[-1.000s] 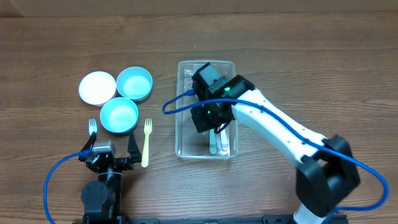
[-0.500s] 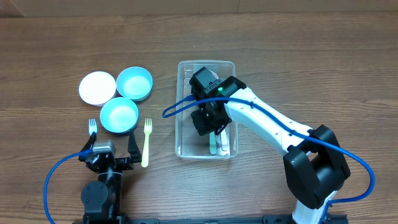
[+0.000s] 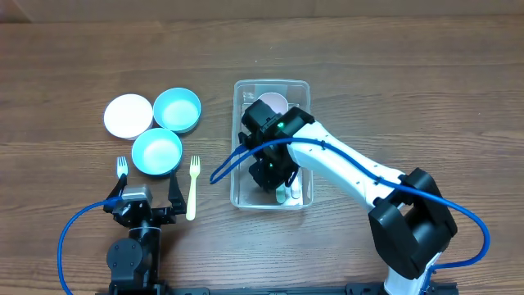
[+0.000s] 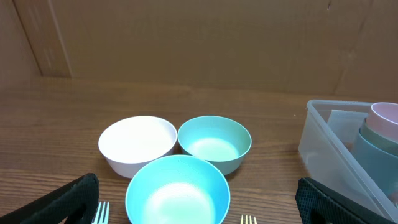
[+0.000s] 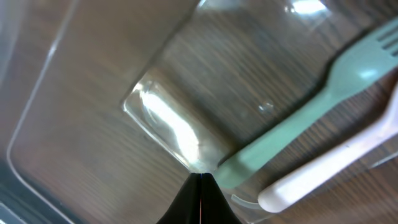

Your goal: Pack container

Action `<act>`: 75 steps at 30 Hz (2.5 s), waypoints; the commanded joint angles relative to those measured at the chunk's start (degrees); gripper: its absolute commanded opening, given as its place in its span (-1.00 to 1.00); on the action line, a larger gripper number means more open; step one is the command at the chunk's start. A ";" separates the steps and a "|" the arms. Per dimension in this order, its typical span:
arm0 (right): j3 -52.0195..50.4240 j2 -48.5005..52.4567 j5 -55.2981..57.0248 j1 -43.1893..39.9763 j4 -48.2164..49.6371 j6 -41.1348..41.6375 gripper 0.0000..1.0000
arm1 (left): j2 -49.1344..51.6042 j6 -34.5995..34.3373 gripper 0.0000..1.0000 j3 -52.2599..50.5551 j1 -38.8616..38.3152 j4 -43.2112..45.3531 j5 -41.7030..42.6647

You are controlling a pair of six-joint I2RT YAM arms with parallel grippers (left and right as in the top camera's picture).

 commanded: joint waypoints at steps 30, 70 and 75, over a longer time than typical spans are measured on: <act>-7.17 0.20 6.75 1.03 14.08 -12.13 -0.92 | -0.55 1.46 1.00 -0.20 0.72 0.20 -0.48; -7.17 1.86 -1.97 -5.75 13.84 -12.31 -0.92 | -0.55 1.46 1.00 -0.20 0.72 0.20 -0.48; -7.54 1.90 -2.58 -5.60 13.77 -12.50 -0.92 | -0.55 1.46 1.00 -0.20 0.72 0.20 -0.50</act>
